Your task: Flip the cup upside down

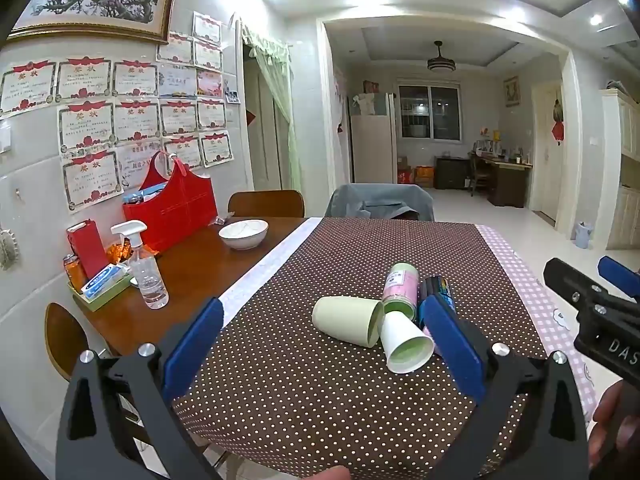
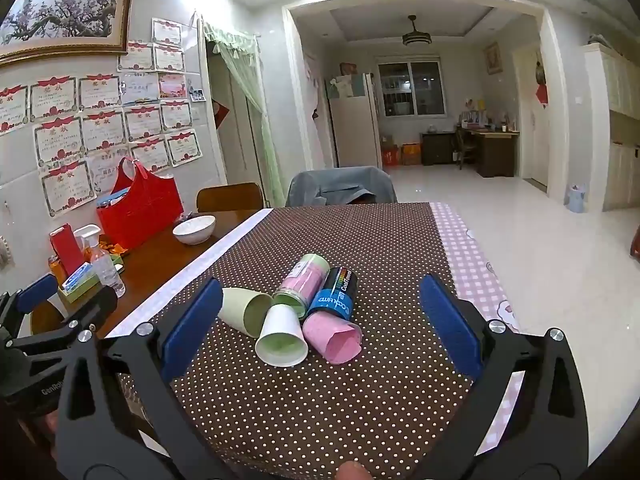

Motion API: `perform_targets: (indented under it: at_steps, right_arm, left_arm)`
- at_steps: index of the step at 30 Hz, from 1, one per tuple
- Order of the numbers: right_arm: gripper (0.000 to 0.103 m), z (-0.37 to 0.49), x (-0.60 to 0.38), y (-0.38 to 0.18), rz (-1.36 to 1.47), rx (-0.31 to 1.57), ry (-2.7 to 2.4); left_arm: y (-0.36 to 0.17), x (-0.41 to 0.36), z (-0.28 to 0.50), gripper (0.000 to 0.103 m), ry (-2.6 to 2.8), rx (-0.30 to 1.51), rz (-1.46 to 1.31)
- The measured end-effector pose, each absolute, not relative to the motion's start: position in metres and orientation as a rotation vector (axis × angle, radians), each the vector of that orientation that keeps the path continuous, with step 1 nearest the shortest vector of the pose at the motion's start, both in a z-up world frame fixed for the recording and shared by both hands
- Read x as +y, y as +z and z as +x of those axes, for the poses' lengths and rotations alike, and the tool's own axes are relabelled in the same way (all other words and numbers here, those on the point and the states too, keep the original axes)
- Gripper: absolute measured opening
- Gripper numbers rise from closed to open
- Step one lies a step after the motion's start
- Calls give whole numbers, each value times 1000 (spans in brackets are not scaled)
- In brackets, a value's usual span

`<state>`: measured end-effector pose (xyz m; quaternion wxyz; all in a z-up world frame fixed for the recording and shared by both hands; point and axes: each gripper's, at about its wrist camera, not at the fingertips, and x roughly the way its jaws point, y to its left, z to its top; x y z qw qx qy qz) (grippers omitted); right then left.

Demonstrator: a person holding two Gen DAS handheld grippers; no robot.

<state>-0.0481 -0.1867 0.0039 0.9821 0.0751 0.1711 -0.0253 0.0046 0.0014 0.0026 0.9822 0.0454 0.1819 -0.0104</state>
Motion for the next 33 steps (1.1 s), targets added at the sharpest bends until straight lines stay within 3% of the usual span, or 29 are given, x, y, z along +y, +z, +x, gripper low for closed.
perform_targets:
  at_steps: [33]
  right_arm:
    - [97, -47, -184, 4, 138, 342, -55]
  left_arm:
    - [2, 2, 2, 98, -26, 358, 92]
